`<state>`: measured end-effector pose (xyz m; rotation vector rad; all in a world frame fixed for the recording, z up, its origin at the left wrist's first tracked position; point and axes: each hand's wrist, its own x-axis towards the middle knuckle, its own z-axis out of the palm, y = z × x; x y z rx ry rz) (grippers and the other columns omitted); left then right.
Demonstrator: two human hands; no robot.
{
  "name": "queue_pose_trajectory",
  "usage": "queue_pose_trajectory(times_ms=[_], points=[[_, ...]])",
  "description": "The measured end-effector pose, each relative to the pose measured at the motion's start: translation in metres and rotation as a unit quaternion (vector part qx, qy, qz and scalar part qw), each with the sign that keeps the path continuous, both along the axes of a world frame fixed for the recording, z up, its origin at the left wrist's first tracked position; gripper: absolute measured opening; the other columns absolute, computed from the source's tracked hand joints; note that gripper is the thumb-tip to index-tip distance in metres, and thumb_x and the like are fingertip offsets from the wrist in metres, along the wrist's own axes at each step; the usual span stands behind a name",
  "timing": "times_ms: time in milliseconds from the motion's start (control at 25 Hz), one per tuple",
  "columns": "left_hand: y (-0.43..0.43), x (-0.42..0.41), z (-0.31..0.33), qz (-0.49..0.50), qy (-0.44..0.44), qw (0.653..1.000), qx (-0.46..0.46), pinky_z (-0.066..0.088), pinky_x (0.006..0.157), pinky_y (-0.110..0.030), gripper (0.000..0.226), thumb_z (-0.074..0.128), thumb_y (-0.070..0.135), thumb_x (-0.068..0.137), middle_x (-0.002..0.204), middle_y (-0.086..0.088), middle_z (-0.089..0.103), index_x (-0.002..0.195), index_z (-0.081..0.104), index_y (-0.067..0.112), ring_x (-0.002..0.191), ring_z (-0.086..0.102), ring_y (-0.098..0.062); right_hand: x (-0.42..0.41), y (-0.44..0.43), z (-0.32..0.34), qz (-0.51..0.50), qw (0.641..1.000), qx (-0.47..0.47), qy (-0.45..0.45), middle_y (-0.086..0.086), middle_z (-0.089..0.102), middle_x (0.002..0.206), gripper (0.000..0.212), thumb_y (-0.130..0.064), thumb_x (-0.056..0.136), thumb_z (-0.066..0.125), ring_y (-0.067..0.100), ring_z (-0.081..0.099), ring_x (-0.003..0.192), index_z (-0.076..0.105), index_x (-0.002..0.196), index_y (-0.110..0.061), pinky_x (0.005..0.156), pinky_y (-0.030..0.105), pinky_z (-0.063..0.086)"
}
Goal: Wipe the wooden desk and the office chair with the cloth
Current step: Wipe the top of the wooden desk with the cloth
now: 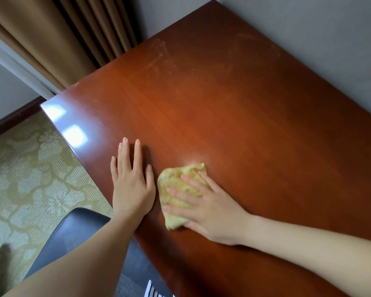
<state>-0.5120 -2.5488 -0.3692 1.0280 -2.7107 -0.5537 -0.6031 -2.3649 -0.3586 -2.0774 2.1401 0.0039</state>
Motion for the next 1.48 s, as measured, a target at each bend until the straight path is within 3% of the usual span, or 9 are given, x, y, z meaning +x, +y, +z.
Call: queue_pose_trajectory(times_ms=[120, 240, 400, 520, 640, 800, 880, 1160, 1480], points=[[0.0, 0.0, 0.0, 0.0, -0.001, 1.0, -0.002, -0.006, 0.117, -0.03, 0.06, 0.029, 0.03, 0.093, 0.159, -0.007, 0.006, 0.151, 0.019, 0.018, 0.145, 0.0, -0.017, -0.027, 0.031, 0.001, 0.108, 0.994, 0.017, 0.021, -0.008, 0.032, 0.152, 0.048, -0.05, 0.096, 0.038, 0.028, 0.024, 0.142, 0.033, 0.143, -0.041, 0.114, 0.05, 0.022], [0.001, -0.001, 0.0, 0.0, -0.005, 1.0, -0.002, -0.007, 0.117, -0.03, 0.06, 0.028, 0.031, 0.092, 0.159, -0.007, 0.007, 0.15, 0.019, 0.017, 0.146, 0.001, -0.018, -0.071, 0.039, 0.007, 0.107, 0.993, 0.034, 0.03, -0.008, 0.03, 0.152, 0.05, -0.051, 0.095, 0.034, 0.025, 0.025, 0.142, 0.034, 0.144, -0.039, 0.113, 0.047, 0.028], [0.0, -0.001, -0.002, -0.007, -0.017, 1.0, -0.003, -0.006, 0.118, -0.032, 0.06, 0.026, 0.032, 0.093, 0.159, -0.007, 0.006, 0.151, 0.018, 0.018, 0.146, -0.002, -0.016, -0.139, 0.03, 0.017, -0.02, 0.996, 0.05, 0.075, -0.005, 0.039, 0.148, 0.051, -0.054, 0.095, 0.024, 0.026, 0.04, 0.134, 0.04, 0.14, -0.037, 0.108, 0.043, 0.033], [-0.001, -0.001, -0.002, -0.011, -0.023, 1.0, -0.008, -0.005, 0.118, -0.034, 0.06, 0.026, 0.032, 0.093, 0.159, -0.008, 0.006, 0.151, 0.018, 0.017, 0.146, -0.002, -0.017, -0.19, 0.018, 0.023, -0.182, 0.977, 0.091, 0.059, -0.007, 0.025, 0.155, 0.06, -0.061, 0.09, 0.01, 0.03, 0.03, 0.136, 0.025, 0.145, -0.042, 0.109, 0.047, 0.028], [0.0, -0.001, -0.002, -0.011, -0.027, 1.0, -0.009, -0.005, 0.118, -0.034, 0.06, 0.026, 0.032, 0.093, 0.159, -0.008, 0.007, 0.151, 0.018, 0.017, 0.146, -0.002, -0.017, -0.23, 0.005, 0.02, -0.336, 0.937, 0.093, 0.027, -0.009, 0.015, 0.158, 0.052, -0.056, 0.094, 0.014, 0.029, 0.015, 0.142, 0.016, 0.146, -0.047, 0.111, 0.052, 0.018], [-0.001, -0.001, -0.002, -0.016, -0.032, 0.999, -0.012, -0.005, 0.118, -0.034, 0.06, 0.025, 0.032, 0.094, 0.159, -0.008, 0.007, 0.151, 0.017, 0.017, 0.146, -0.002, -0.017, -0.235, -0.045, 0.004, -0.587, 0.805, 0.045, -0.075, -0.012, 0.003, 0.159, 0.048, -0.05, 0.099, 0.018, 0.025, -0.006, 0.145, 0.011, 0.147, -0.047, 0.116, 0.049, -0.003], [-0.001, -0.001, -0.003, -0.017, -0.035, 0.999, -0.013, -0.004, 0.118, -0.035, 0.059, 0.025, 0.031, 0.094, 0.159, -0.008, 0.007, 0.151, 0.017, 0.017, 0.147, -0.001, -0.017, -0.222, -0.063, -0.001, -0.616, 0.783, 0.027, -0.079, -0.01, 0.003, 0.159, 0.047, -0.05, 0.1, 0.018, 0.027, -0.009, 0.145, 0.01, 0.146, -0.048, 0.114, 0.05, -0.007], [-0.002, -0.001, -0.005, -0.018, -0.048, 0.998, -0.021, -0.002, 0.118, -0.037, 0.058, 0.025, 0.031, 0.094, 0.158, -0.008, 0.012, 0.15, 0.019, 0.018, 0.147, 0.002, -0.02, -0.186, -0.042, -0.004, -0.428, 0.903, 0.019, -0.022, -0.006, 0.011, 0.159, 0.046, -0.053, 0.098, 0.018, 0.028, -0.001, 0.145, 0.017, 0.144, -0.05, 0.116, 0.051, 0.0], [-0.002, 0.0, -0.002, -0.021, -0.053, 0.998, -0.008, -0.001, 0.118, -0.04, 0.058, 0.023, 0.03, 0.095, 0.158, -0.008, 0.01, 0.151, 0.017, 0.018, 0.147, 0.002, -0.02, -0.103, -0.023, -0.002, -0.253, 0.967, 0.022, -0.029, -0.008, 0.014, 0.158, 0.05, -0.057, 0.093, 0.018, 0.026, 0.0, 0.145, 0.021, 0.143, -0.052, 0.114, 0.049, -0.006]])
